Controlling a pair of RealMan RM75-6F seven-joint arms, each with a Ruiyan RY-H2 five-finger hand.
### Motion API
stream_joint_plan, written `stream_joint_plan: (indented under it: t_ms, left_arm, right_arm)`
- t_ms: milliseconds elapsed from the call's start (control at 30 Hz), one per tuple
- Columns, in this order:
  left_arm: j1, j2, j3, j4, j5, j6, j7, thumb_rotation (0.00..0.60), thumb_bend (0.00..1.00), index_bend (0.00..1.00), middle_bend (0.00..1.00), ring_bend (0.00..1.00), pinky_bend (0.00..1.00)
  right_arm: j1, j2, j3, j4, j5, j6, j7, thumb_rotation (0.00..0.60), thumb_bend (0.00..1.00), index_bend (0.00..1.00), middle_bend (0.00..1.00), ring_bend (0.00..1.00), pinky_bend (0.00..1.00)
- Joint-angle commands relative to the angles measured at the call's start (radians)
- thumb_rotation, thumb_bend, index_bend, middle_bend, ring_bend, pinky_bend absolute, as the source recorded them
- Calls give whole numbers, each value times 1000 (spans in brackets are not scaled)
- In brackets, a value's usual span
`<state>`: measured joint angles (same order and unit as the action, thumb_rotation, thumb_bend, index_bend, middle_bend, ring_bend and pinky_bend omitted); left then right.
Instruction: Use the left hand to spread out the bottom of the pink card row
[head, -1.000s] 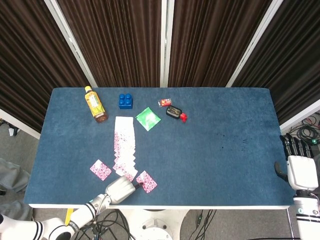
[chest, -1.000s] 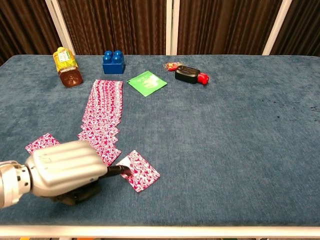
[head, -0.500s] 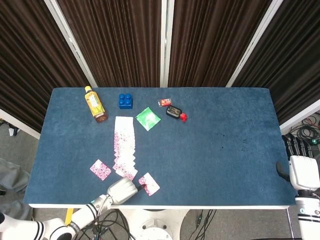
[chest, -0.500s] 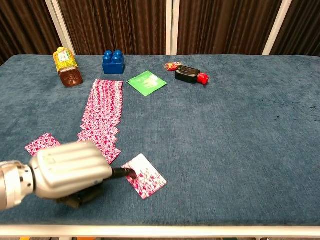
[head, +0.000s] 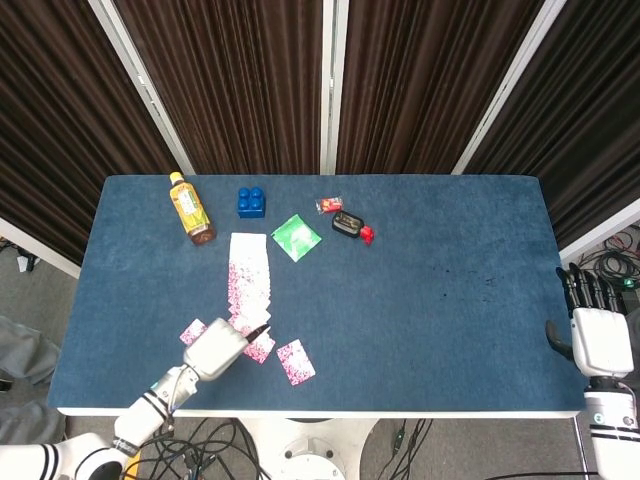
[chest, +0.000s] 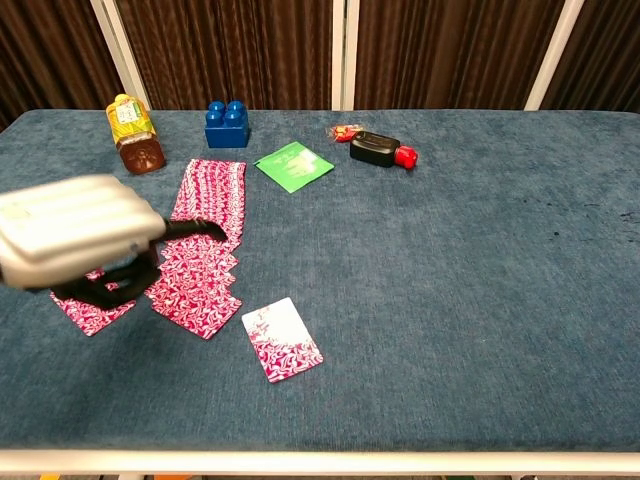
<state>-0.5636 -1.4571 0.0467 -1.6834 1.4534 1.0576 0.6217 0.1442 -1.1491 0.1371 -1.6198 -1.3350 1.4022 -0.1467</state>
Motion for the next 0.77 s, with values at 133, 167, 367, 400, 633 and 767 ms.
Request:
stream_joint_plan:
  t_ms: [133, 167, 367, 400, 633, 767]
  left_arm:
    - [104, 22, -50, 103, 2, 208, -92, 600, 493, 141, 581, 575, 666]
    - [120, 24, -58, 122, -10, 233, -101, 600, 450, 141, 512, 479, 591]
    - [210, 53, -106, 176, -122, 317, -204, 600, 183, 139, 80, 1, 130]
    - [220, 59, -108, 180, -130, 321, -224, 600, 169, 139, 72, 0, 112]
    - [274, 78, -96, 211, -132, 350, -288, 594, 109, 139, 66, 0, 80]
    - [285, 87, -100, 225, -127, 354, -312, 597, 108, 139, 66, 0, 79]
  right_arm:
    - [2, -9, 3, 9, -25, 21, 10, 600, 318, 0, 0, 0, 0]
    - [1, -11, 4, 13, -30, 26, 14, 600, 303, 0, 0, 0, 0]
    - [-4, -33, 6, 55, -67, 68, 45, 600, 159, 0, 0, 0, 0]
    - [-5, -36, 5, 61, -72, 73, 49, 600, 143, 0, 0, 0, 0]
    - [-9, -46, 11, 79, -75, 90, 52, 600, 101, 0, 0, 0, 0]
    - [-9, -54, 13, 86, -69, 88, 53, 600, 101, 0, 0, 0, 0]
